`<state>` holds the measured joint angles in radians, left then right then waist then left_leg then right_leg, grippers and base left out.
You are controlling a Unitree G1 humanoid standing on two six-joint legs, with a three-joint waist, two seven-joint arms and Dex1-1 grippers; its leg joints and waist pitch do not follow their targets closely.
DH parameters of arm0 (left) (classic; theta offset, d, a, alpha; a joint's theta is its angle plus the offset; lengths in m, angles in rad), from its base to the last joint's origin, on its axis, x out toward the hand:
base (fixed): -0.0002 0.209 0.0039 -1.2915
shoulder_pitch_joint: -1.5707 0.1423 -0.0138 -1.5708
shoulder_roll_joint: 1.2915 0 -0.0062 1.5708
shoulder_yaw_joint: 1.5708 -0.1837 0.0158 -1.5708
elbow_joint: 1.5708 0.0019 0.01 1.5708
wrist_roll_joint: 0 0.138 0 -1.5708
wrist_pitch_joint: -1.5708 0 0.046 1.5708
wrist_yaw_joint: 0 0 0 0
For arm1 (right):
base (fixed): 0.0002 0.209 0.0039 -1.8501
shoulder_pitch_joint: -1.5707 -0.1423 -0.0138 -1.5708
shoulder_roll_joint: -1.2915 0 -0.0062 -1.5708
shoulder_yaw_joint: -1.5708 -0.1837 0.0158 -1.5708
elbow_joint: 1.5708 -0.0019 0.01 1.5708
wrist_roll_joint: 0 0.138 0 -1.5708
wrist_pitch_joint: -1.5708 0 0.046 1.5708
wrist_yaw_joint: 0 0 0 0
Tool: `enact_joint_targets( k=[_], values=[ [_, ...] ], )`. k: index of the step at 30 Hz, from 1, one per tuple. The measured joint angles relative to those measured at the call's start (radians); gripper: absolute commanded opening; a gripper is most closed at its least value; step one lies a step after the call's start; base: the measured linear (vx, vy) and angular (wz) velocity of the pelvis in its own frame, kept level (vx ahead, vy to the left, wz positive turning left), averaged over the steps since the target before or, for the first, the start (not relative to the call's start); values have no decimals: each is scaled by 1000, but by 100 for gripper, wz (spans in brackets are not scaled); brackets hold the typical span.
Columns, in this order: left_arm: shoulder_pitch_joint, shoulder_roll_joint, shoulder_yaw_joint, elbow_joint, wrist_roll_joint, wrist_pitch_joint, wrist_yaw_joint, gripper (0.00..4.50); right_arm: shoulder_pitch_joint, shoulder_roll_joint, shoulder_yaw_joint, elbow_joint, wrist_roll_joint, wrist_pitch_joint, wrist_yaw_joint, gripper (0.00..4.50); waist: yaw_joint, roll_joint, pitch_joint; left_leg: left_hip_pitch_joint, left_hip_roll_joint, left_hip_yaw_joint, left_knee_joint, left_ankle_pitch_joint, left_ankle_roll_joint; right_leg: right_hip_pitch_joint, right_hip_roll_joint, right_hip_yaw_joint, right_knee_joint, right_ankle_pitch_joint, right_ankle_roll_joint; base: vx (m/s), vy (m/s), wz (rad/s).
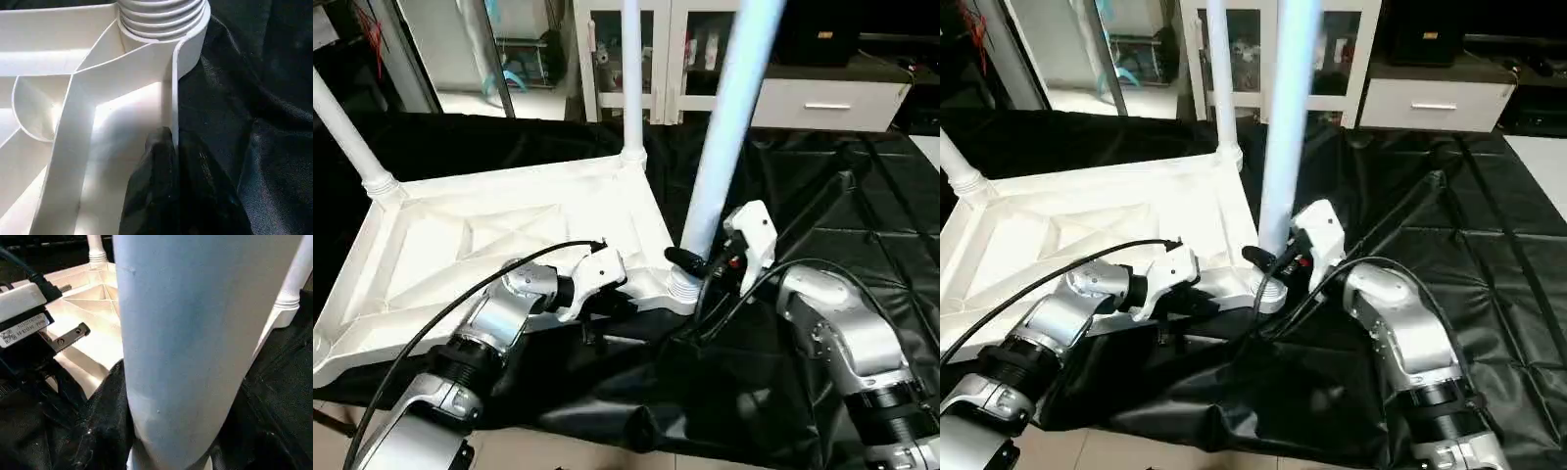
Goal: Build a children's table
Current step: Insert table leg to table base
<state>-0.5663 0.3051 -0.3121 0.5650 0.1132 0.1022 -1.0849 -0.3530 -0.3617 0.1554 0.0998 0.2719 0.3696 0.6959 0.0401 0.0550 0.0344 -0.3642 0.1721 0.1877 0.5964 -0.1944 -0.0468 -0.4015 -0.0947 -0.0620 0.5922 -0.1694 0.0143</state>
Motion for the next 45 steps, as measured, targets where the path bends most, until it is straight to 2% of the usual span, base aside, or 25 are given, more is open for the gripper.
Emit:
enact_joint_targets(
  k=[9,13,20,24,27,30,32,34,36,38,42,45],
  values=[
    [9,3,0,2,1,3,9,0,6,19,10,29,-10,-27,-12,184,-9,-5,-10,1,0,-1,-1,0,0,1,1,0,-6,-1,1,0,0,0],
    [11,4,0,2,1,3,14,0,5,32,5,35,-10,-27,-23,184,-11,-4,-11,1,0,-1,-6,0,0,3,1,-1,-15,-1,1,0,0,0],
    [12,4,0,5,1,4,19,0,3,38,5,55,-10,-45,-24,184,-11,-5,-11,5,0,-1,-6,0,0,5,1,-1,-16,-1,1,0,0,0],
    [12,-4,8,9,-1,12,42,0,-11,74,-6,88,-14,-69,-77,184,-15,-8,-10,7,0,-1,-7,0,0,4,1,-2,-16,-1,1,0,0,0],
    [3,-36,22,22,1,49,125,0,-61,139,-15,167,-47,-101,-209,184,-38,-8,-8,7,-2,-5,-9,0,0,4,1,-6,-24,-1,2,0,0,0],
    [-6,-63,29,28,2,80,177,0,-92,171,-23,222,-58,-120,-295,184,-49,-7,-7,7,-4,-11,-11,0,0,5,1,-10,-37,-2,2,0,0,0],
    [-38,-115,44,60,7,128,248,0,-145,214,-38,310,-81,-159,-407,184,-57,-8,-3,7,-6,-13,-11,0,1,4,0,-11,-42,-2,2,0,0,0],
    [-65,-175,57,77,13,168,323,0,-188,234,-50,375,-110,-189,-506,184,-62,-8,1,1,-7,-15,-14,-1,1,7,0,-16,-58,-2,2,0,0,0],
    [-84,-229,72,93,10,200,387,0,-215,248,-65,429,-125,-225,-580,184,-61,-9,2,-4,-7,-16,-15,-1,1,10,0,-17,-65,-1,2,0,0,0],
    [-110,-263,73,110,12,222,444,0,-245,263,-71,470,-148,-250,-653,184,-59,-15,5,-6,-12,-12,-16,-1,1,6,0,-6,-62,2,-3,0,0,0],
    [-148,-345,91,138,12,266,556,0,-293,281,-95,549,-166,-300,-773,184,-39,-18,7,-10,-13,-6,-12,3,9,-1,-2,-1,-51,19,-27,0,0,0],
    [-155,-384,103,139,12,275,611,0,-319,289,-105,587,-170,-325,-825,184,-30,-19,6,-10,-12,-4,-12,-2,15,-3,-2,0,-47,29,-29,49,-14,3]
  ],
)
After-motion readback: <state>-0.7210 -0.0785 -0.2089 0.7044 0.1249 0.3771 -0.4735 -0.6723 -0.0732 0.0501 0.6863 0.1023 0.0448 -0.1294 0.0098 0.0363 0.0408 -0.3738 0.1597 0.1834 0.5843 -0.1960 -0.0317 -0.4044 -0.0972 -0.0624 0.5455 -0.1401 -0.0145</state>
